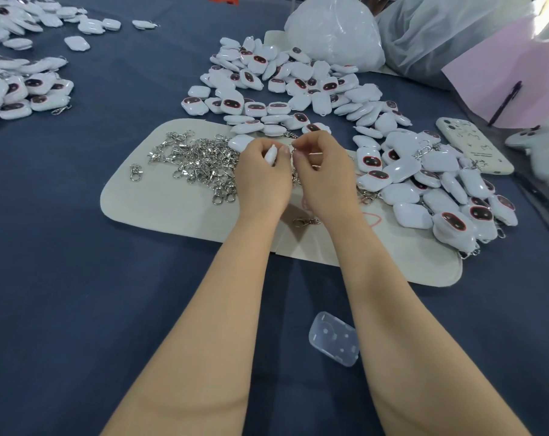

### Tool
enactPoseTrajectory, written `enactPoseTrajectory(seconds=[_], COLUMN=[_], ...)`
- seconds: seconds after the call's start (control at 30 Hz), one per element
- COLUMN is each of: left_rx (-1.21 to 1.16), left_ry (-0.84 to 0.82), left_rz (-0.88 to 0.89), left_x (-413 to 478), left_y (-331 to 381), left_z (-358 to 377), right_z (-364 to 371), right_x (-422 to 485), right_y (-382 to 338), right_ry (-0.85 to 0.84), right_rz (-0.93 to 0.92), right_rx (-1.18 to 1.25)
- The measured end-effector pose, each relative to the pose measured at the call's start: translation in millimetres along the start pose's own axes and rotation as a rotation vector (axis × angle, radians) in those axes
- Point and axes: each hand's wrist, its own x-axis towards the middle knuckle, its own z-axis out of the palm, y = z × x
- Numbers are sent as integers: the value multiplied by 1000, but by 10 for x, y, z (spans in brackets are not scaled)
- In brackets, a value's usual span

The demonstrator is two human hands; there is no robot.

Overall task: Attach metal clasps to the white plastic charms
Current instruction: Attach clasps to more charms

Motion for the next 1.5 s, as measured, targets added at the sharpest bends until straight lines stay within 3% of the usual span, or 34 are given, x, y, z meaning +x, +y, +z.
enactPoseTrajectory(seconds=[0.27,0.5,0.87,1.5], left_rx=[-113,-53,23,205], left_ry=[-40,-54,-58,41], left_rz=[-87,-17,-13,122], left_x=[16,-1,-2,-34], left_y=[2,-8,-8,-31], left_z=[23,11,8,5], right_z=[10,-7,-27,24], right_x=[-2,-2,-18,-39], right_y=[-16,-31,-8,-8], right_ry=[76,75,99,75], right_rz=[62,117,12,-12], right_rx=[57,106,-83,-49])
